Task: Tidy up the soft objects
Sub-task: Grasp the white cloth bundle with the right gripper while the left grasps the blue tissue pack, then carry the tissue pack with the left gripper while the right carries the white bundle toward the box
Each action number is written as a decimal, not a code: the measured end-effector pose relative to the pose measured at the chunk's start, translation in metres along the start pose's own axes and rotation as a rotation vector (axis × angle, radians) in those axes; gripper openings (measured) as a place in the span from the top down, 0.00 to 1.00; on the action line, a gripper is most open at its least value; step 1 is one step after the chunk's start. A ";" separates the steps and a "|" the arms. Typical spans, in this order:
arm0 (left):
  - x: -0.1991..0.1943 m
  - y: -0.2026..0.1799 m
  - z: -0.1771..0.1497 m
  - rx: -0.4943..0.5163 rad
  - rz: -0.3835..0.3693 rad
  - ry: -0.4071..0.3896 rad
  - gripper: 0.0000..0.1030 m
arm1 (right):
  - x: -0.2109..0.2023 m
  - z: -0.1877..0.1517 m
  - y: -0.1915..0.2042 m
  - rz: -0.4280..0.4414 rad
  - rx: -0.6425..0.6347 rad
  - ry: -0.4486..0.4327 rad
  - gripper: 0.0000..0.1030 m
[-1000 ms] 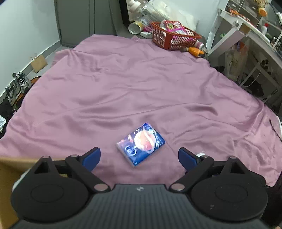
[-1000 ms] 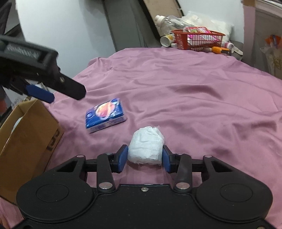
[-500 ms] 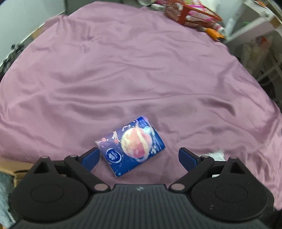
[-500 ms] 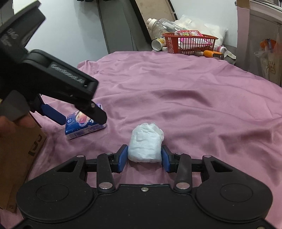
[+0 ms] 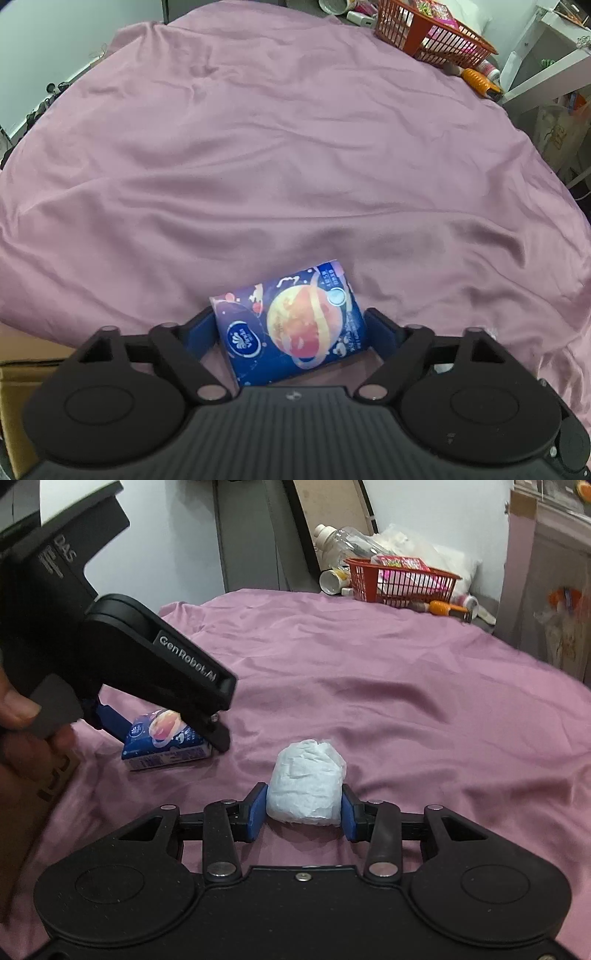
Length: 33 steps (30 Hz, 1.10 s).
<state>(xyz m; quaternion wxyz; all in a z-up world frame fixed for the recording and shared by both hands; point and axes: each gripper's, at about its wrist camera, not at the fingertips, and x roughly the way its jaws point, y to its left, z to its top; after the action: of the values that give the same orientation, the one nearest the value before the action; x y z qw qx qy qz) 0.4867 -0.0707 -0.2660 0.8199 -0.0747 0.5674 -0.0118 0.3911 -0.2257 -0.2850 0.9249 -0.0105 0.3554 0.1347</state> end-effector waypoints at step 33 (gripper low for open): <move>-0.161 0.040 -0.075 0.061 -0.162 -0.265 0.22 | -0.126 0.009 0.012 -0.117 0.149 -0.077 0.62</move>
<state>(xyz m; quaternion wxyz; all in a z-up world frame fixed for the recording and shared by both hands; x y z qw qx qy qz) 0.3571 -0.0224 -0.1474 0.8859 -0.0963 0.4457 -0.0852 0.3047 -0.2438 -0.1945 0.9424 0.0427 0.3274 0.0539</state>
